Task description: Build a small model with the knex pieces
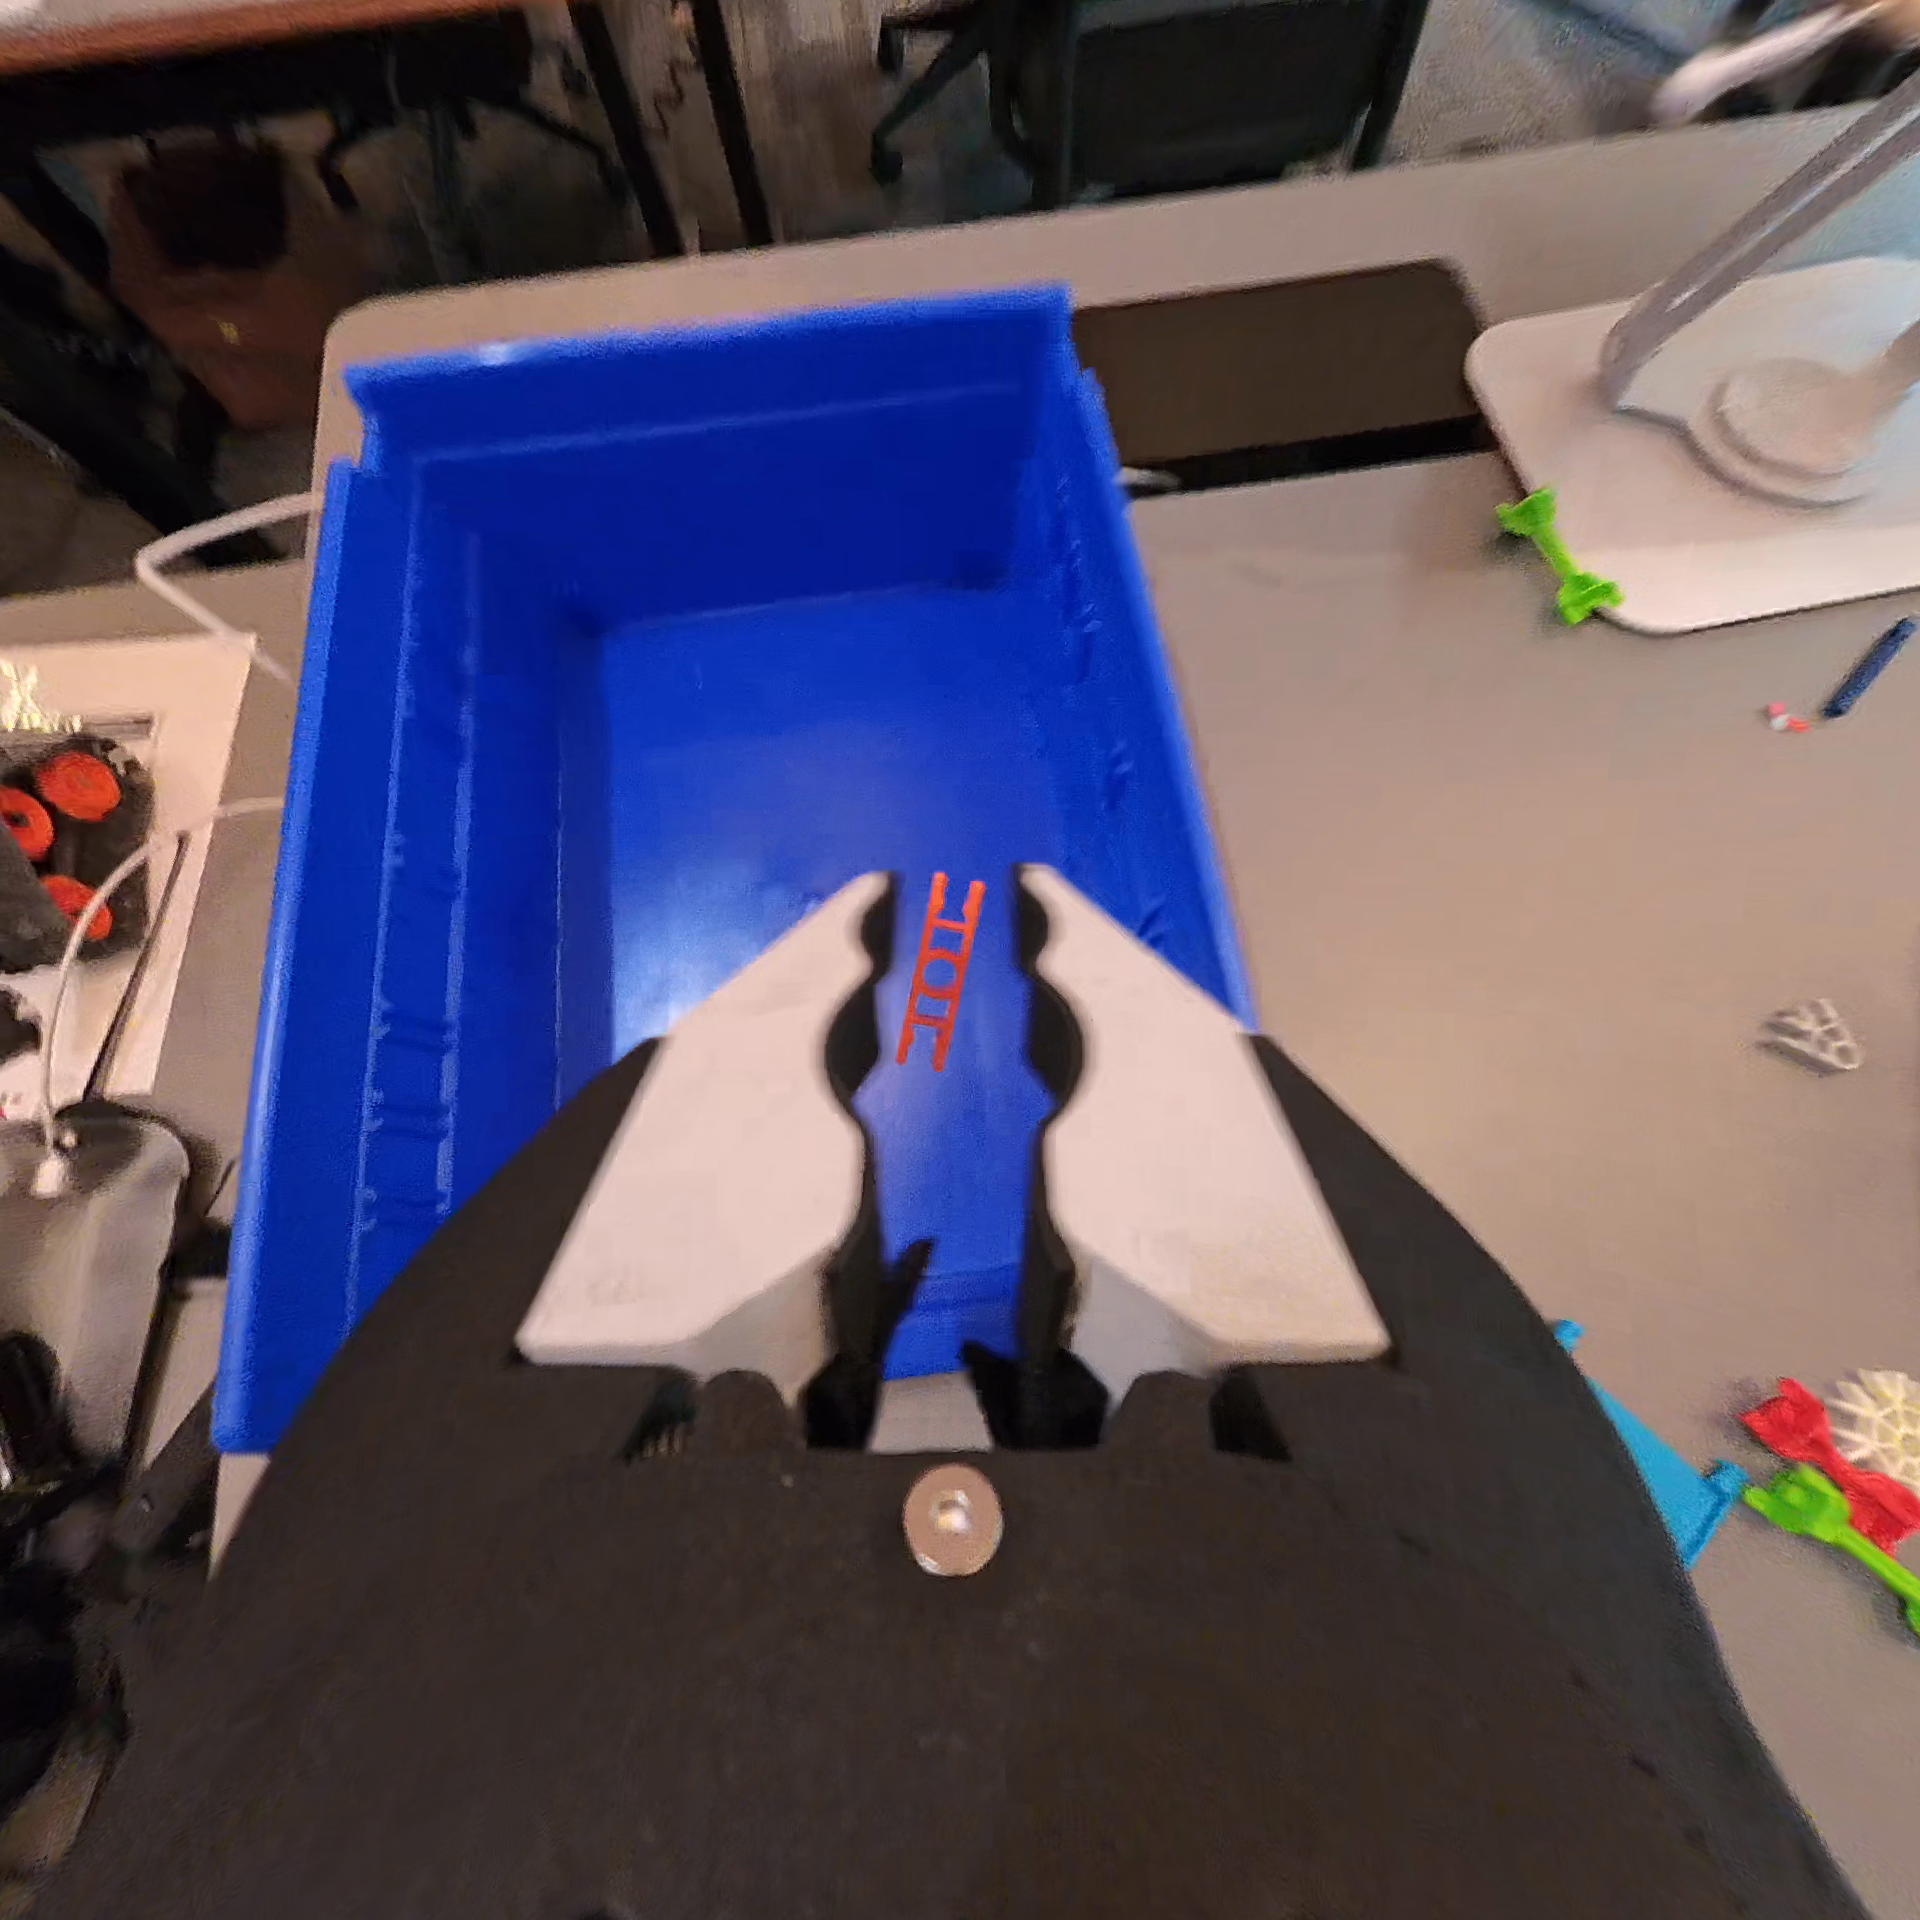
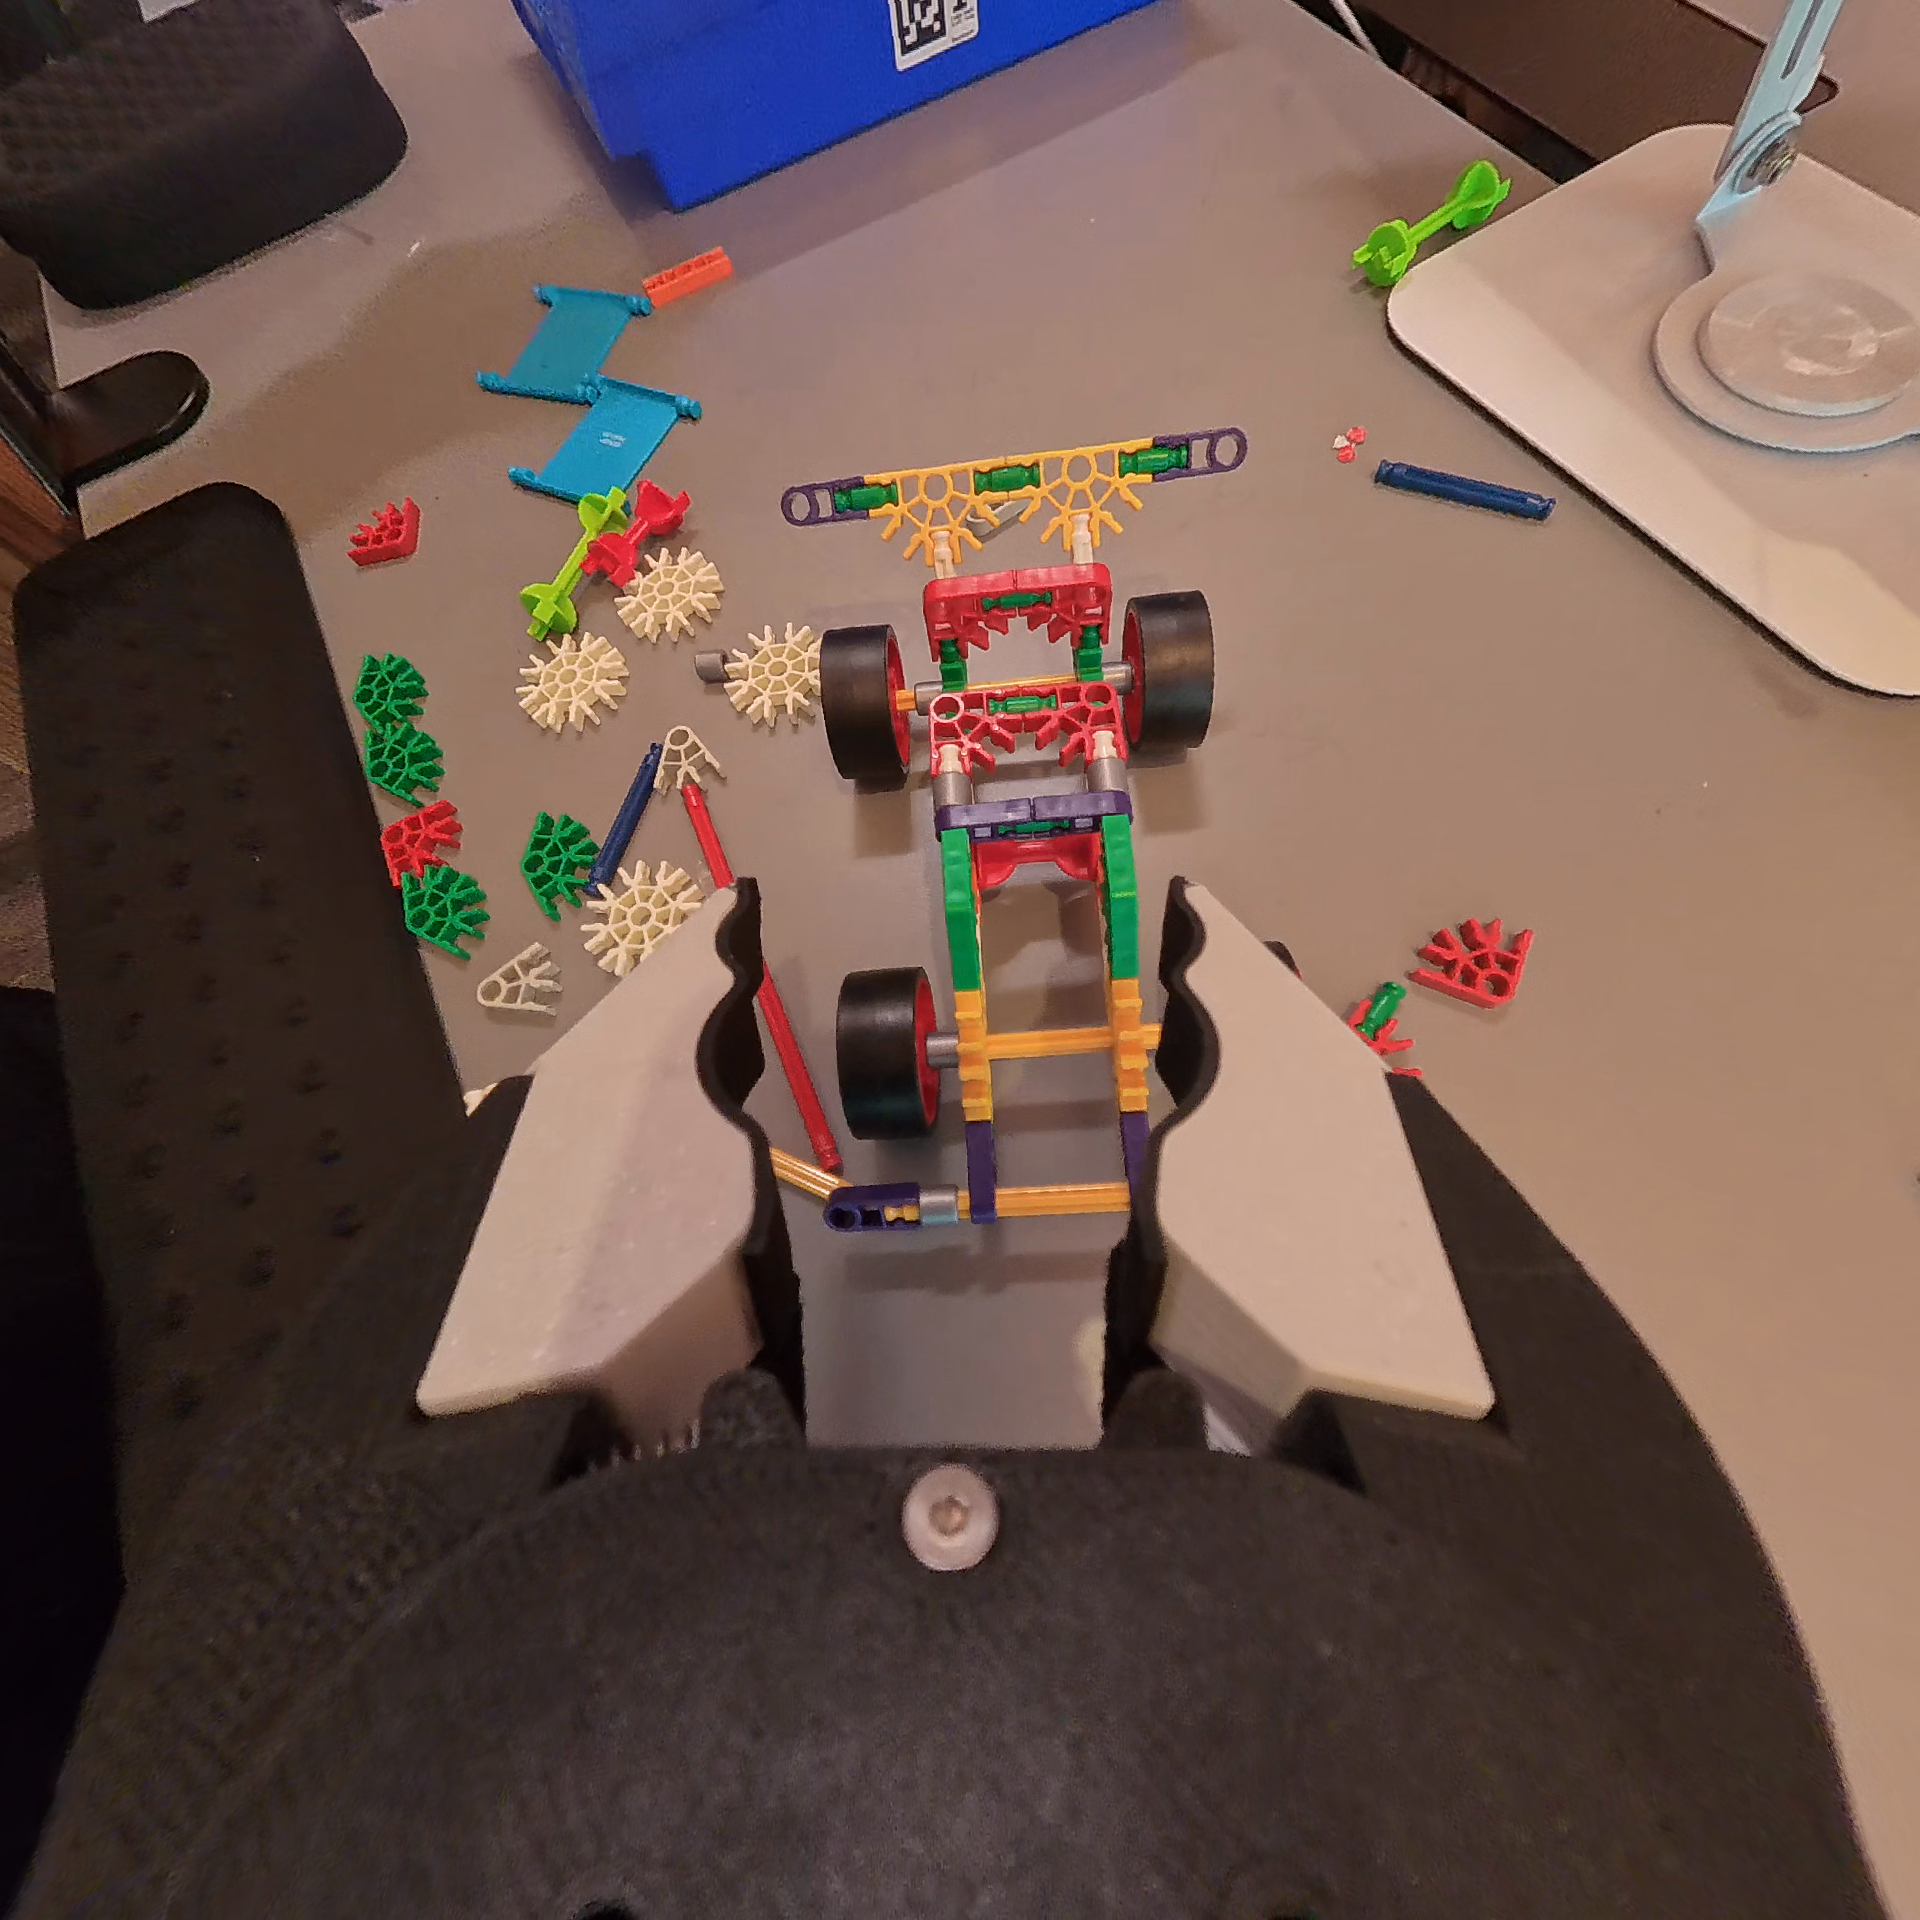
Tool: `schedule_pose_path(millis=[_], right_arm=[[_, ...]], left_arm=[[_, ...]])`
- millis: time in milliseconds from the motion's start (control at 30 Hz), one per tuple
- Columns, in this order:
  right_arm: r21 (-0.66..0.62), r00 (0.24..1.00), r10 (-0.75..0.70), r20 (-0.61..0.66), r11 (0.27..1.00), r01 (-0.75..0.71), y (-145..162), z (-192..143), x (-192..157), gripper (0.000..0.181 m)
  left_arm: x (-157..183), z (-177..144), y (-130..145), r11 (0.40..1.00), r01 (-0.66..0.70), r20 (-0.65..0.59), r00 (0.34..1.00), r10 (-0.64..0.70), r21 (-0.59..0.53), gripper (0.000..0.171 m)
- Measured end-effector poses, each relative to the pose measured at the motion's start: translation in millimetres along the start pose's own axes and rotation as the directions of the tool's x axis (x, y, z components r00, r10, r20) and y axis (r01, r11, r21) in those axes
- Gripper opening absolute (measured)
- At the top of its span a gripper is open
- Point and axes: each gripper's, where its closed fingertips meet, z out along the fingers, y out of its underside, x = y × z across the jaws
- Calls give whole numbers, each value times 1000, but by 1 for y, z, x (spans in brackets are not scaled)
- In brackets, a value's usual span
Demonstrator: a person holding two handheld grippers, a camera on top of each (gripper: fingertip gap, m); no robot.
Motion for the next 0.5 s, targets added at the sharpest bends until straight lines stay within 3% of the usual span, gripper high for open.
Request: schedule_pose_path(millis=[33,67,200,333,500], right_arm=[[2,1000,0,-1,1000,0,-1,0,-1,75],[3,1000,1,-2,1000,-1,-1,-1,-2,75],[3,1000,18,-20,1000,-18,2,-4,-2,76],[8,998,57,-18,998,-57,7,-6,0,75],[-51,999,7,-49,999,-10,10,11,3,77]], left_arm=[[-7,0,6,1000,19,14,1000,-19,-17,48],[-4,-4,8,1000,29,-6,1000,-29,-8,61],[39,-36,32,994,-105,-69,992,105,9,71],[98,-50,95,961,-267,-220,944,246,-71,75],[113,-42,150,925,-345,-340,899,275,-163,84]])
